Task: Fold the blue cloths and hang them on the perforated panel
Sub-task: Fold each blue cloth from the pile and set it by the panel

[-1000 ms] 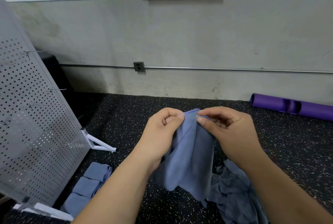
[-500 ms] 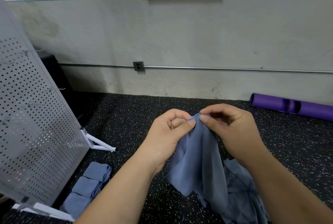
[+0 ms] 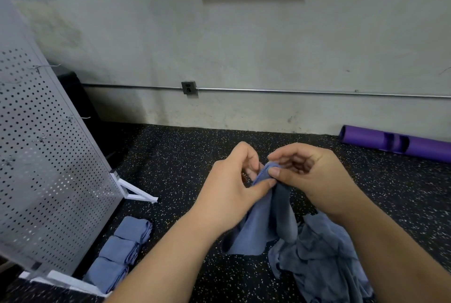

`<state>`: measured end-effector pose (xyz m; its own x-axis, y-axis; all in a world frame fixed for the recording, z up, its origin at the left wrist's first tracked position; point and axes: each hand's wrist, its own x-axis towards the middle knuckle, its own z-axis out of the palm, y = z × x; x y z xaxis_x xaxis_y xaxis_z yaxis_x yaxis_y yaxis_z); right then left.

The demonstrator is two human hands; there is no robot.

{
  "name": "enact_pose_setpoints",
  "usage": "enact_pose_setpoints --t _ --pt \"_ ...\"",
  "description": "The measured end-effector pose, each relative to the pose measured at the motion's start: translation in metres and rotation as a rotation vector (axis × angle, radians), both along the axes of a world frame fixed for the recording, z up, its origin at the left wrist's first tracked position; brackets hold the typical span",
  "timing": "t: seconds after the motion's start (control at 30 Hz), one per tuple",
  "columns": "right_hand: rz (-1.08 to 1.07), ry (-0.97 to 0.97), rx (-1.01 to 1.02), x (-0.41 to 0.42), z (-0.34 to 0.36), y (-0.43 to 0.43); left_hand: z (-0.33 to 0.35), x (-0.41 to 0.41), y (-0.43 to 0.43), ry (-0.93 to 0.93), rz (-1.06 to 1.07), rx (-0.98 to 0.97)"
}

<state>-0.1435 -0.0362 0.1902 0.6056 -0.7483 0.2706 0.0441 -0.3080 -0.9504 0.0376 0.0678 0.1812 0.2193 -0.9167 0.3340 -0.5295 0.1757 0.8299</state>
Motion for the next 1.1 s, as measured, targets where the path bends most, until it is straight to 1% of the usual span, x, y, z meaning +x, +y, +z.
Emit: enact_pose_setpoints --t 0.07,0.13,0.2,0.27,0.33,0.43,0.47,0.6,0.7,0.8,0.87,0.93,1.0,1.1 --pt "0.008 0.0 -0.006 0.0 0.0 0.001 -0.001 0.0 -0.001 -0.009 0.026 -0.008" --pt "-0.039 0.012 -0.044 0.001 -0.001 0.001 -0.002 0.0 -0.002 0.019 0.021 -0.007" --pt "-0.158 0.079 -0.14 0.002 -0.003 0.0 -0.004 0.001 -0.005 0.123 0.004 0.004" --pt "-0.284 0.18 -0.271 0.004 -0.008 0.0 -0.006 0.005 -0.01 0.215 0.038 0.0" --pt "-0.34 0.205 -0.307 0.006 -0.012 0.002 -0.006 0.009 -0.014 0.297 0.083 -0.025" --pt "-0.283 0.138 -0.178 0.009 -0.015 0.009 -0.002 0.014 -0.014 0.421 0.131 -0.059" --pt "-0.245 0.139 -0.171 0.009 -0.015 0.013 0.0 0.015 -0.014 0.452 0.144 -0.06" --pt "-0.071 0.271 -0.333 0.01 -0.015 0.026 0.009 0.022 -0.011 0.544 0.165 -0.048" --pt "0.058 0.376 -0.428 0.015 -0.022 0.033 0.013 0.028 -0.008 0.536 0.191 -0.046" --pt "0.145 0.62 -0.55 0.023 -0.042 0.039 0.014 0.034 -0.006 0.548 0.218 -0.09" --pt "0.117 0.791 -0.609 0.028 -0.057 0.041 0.017 0.037 -0.005 0.58 0.237 -0.144" --pt "0.072 0.882 -0.586 0.03 -0.066 0.04 0.02 0.041 -0.004 0.61 0.257 -0.205" --pt "0.006 0.896 -0.57 0.033 -0.073 0.036 0.022 0.046 -0.002 0.639 0.286 -0.267" --pt "-0.168 0.808 -0.547 0.034 -0.083 0.03 0.022 0.054 -0.001 0.701 0.324 -0.335"
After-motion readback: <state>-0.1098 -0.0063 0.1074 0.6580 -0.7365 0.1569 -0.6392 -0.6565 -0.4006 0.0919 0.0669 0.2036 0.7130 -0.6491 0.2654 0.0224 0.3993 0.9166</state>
